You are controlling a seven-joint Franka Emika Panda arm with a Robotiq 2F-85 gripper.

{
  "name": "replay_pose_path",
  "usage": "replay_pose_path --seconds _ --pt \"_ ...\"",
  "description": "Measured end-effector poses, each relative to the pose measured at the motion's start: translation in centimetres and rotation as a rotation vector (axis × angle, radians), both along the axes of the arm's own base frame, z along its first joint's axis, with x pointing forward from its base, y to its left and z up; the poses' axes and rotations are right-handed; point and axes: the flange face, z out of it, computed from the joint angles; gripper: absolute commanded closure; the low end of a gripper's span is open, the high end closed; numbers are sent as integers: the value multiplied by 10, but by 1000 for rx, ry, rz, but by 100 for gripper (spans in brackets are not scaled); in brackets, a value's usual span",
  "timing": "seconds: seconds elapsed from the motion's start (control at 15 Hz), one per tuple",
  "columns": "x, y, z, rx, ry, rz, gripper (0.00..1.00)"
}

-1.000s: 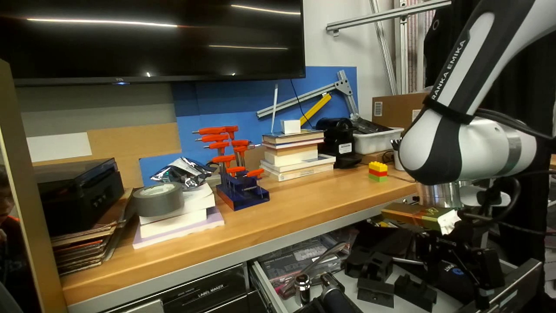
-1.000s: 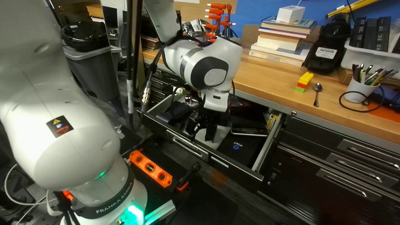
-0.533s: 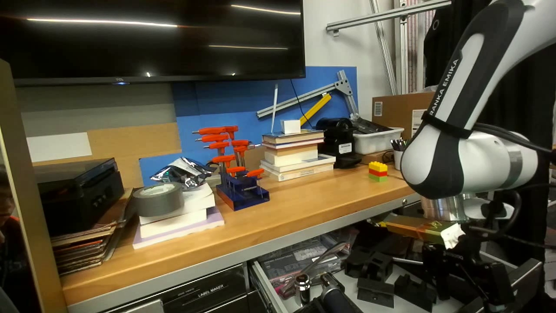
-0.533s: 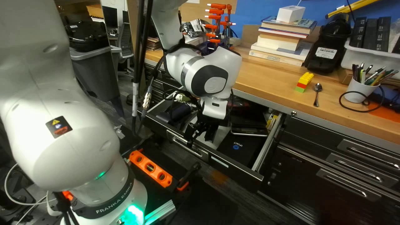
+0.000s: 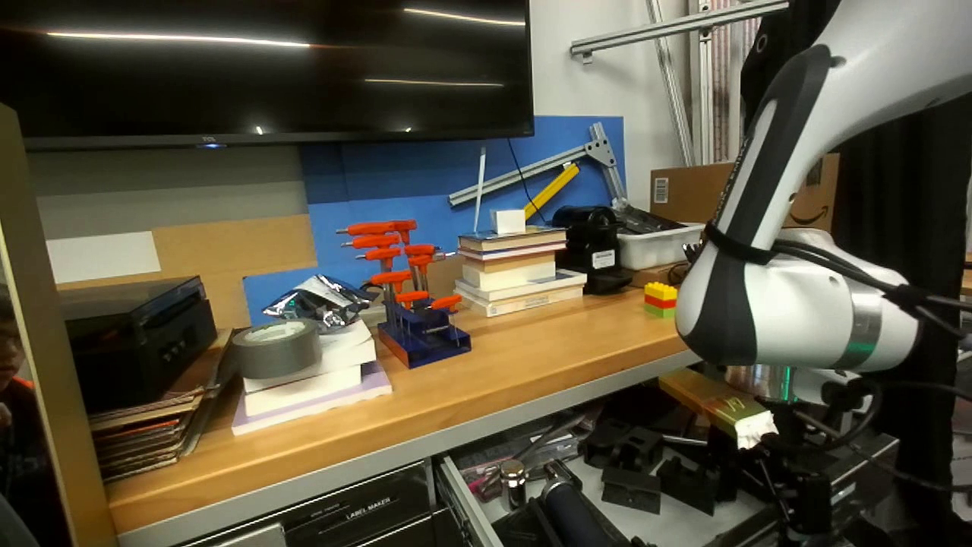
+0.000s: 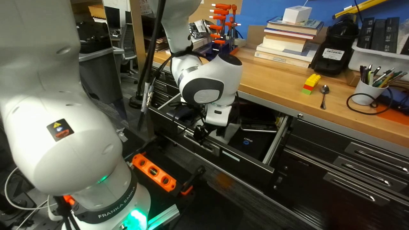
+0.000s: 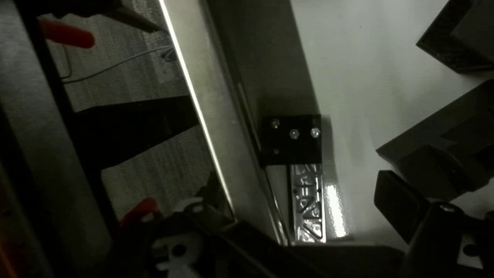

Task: Put the black objects on the tabletop into the open drawer and then close the drawer

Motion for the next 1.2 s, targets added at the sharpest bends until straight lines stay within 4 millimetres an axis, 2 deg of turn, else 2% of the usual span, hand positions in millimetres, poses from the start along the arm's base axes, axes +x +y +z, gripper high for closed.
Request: replay_pose_path --seconds 0.2,0.47,0.73,1.0,1.13,1.2 --pt "6 14 6 -9 -120 -24 0" --pt "15 46 18 -1 -226 14 0" --pt "37 77 36 23 -328 78 0" --pt "60 98 51 39 -410 145 0" --pt "58 101 46 37 -399 197 0" --pt "52 101 37 31 -369 237 0"
